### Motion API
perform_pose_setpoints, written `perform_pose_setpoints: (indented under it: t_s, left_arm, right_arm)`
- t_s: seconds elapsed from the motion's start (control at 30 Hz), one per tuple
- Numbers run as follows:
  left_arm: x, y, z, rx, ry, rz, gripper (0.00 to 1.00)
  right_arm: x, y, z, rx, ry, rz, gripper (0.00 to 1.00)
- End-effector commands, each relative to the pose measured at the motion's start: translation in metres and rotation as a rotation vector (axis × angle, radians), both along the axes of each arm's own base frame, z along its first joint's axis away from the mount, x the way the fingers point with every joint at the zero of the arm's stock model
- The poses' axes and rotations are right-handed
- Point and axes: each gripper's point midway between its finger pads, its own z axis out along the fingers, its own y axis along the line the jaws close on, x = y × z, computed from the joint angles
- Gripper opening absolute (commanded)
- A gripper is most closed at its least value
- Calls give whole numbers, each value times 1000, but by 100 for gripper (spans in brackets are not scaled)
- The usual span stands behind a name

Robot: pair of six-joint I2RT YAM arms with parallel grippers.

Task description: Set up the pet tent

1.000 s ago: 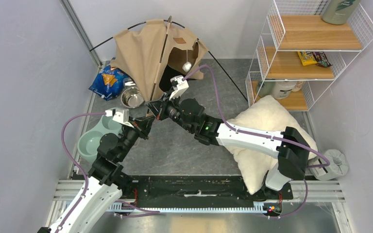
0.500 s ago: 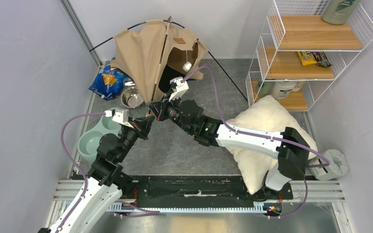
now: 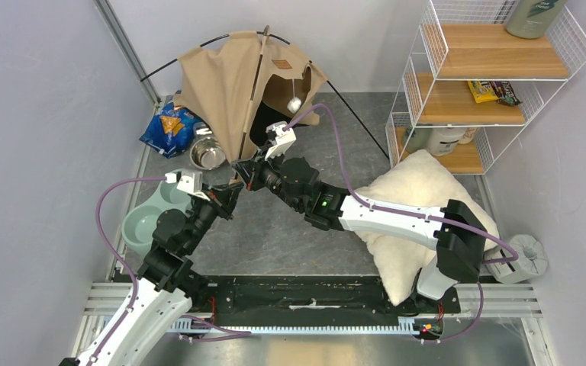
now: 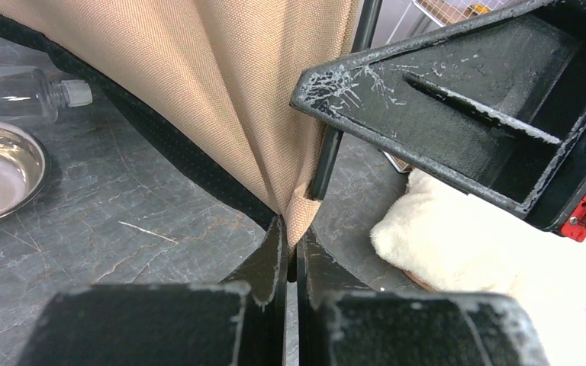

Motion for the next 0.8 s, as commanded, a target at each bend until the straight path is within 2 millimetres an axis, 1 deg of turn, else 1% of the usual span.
perform_pose_setpoints:
  t_s: [0.0, 0.17, 0.3, 0.47, 0.6, 0.7, 0.77]
  left_arm:
    - [-16, -16, 9, -23, 20, -110, 2]
    - [-15, -18, 6, -24, 31, -119, 2]
    - [-15, -20, 6, -24, 32, -128, 2]
    - [-15, -20, 13, -29, 17, -129, 2]
    - [-18, -22, 19, -41, 10, -142, 2]
    - [-20, -22, 20, -46, 10, -150, 2]
    - [-21, -23, 19, -45, 11, -157, 2]
  right_arm:
    - [35, -29, 64, 130, -114, -152, 0]
    - [23, -16, 70, 156, -123, -62, 0]
    - [23, -12, 64, 150, -113, -49, 0]
    - [27, -13, 53, 121, -97, -72, 0]
    - [38, -20, 40, 80, -81, -145, 0]
    - [44, -24, 35, 54, -82, -184, 0]
    - [45, -25, 35, 50, -84, -194, 0]
